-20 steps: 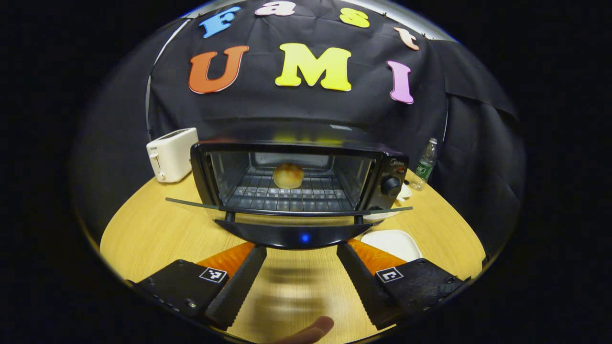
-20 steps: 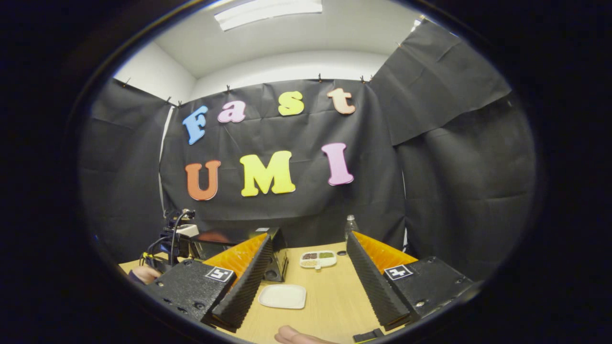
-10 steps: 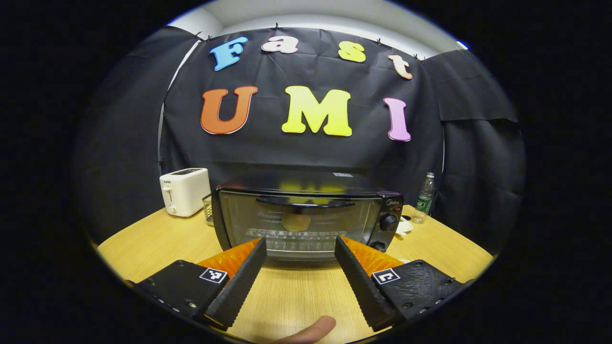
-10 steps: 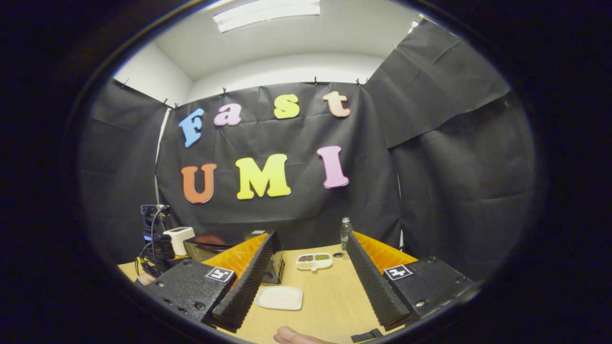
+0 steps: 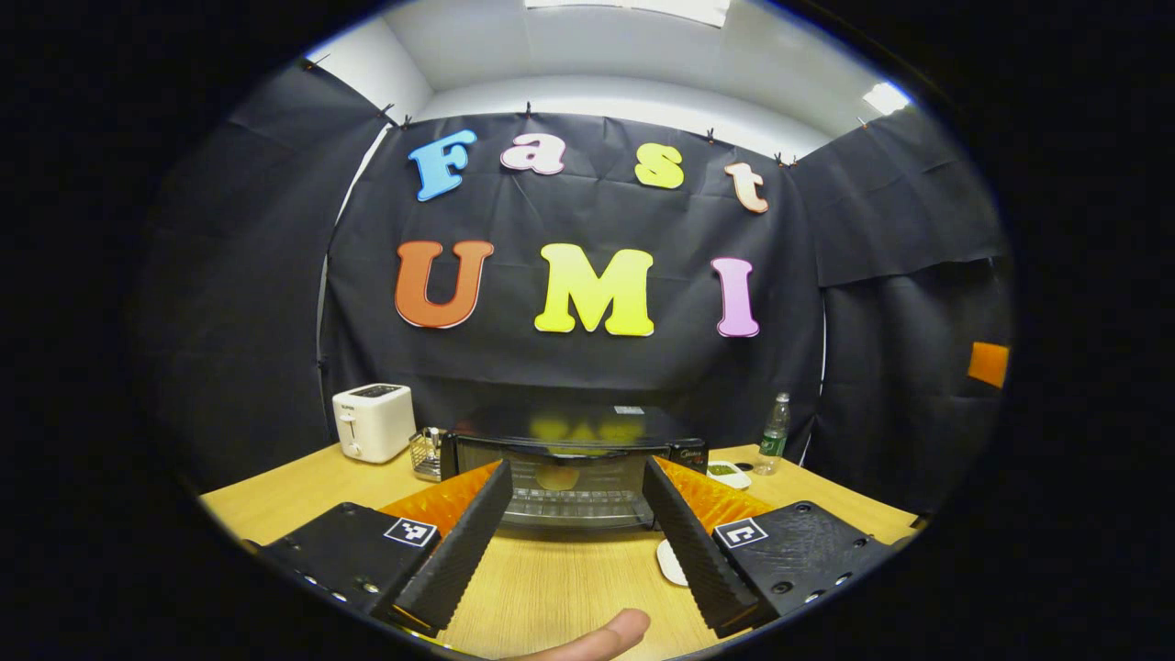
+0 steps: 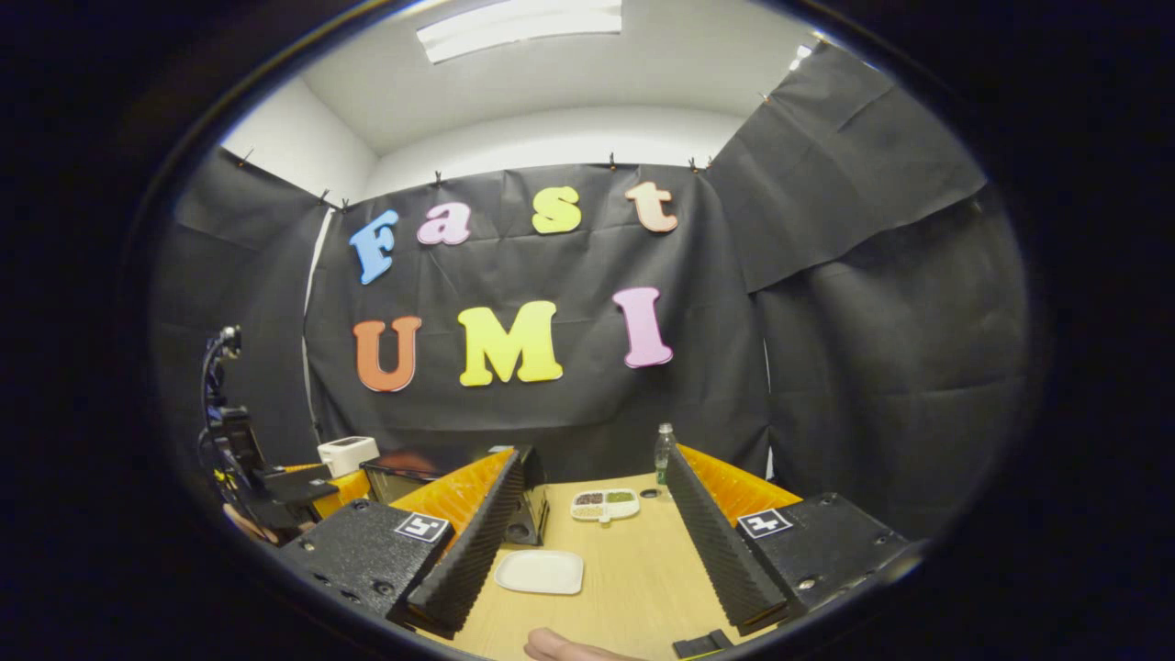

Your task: Open the electric oven with the left hand, put the food in, and close the electric oven.

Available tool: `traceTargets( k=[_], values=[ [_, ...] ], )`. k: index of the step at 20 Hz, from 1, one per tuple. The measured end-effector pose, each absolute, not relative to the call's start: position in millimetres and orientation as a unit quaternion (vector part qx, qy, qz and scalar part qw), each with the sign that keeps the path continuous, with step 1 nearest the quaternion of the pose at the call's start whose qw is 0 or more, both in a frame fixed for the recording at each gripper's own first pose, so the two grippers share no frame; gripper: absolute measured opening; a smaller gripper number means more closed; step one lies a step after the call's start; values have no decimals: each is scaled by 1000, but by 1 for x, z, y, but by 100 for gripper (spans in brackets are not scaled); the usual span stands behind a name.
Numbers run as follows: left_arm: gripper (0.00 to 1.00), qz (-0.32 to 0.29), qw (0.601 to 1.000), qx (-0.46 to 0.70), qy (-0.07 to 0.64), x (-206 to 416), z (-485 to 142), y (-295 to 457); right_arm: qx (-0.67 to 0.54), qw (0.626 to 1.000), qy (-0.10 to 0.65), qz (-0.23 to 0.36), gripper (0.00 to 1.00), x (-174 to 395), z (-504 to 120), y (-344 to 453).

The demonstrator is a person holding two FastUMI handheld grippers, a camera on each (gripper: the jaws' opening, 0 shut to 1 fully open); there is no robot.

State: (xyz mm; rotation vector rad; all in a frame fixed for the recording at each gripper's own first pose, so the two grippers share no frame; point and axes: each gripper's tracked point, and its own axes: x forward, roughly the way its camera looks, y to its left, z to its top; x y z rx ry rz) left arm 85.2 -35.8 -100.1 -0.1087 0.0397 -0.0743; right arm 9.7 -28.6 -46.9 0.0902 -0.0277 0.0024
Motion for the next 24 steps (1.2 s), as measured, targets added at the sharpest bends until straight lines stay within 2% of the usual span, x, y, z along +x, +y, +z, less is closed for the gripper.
traceTargets(
  k=[11, 19, 24],
  values=[
    [94, -31, 999, -14, -12, 17, -5, -45, 34, 999, -38, 10, 95, -22, -17, -28],
    [94, -53, 998, 17, 3, -38, -4, -71, 27, 999, -29, 5, 95, -22, -11, -29],
    [95, -34, 999, 13, 0, -49, -2, -54, 11, 999, -9, 30, 95, -23, -16, -15]
  ],
)
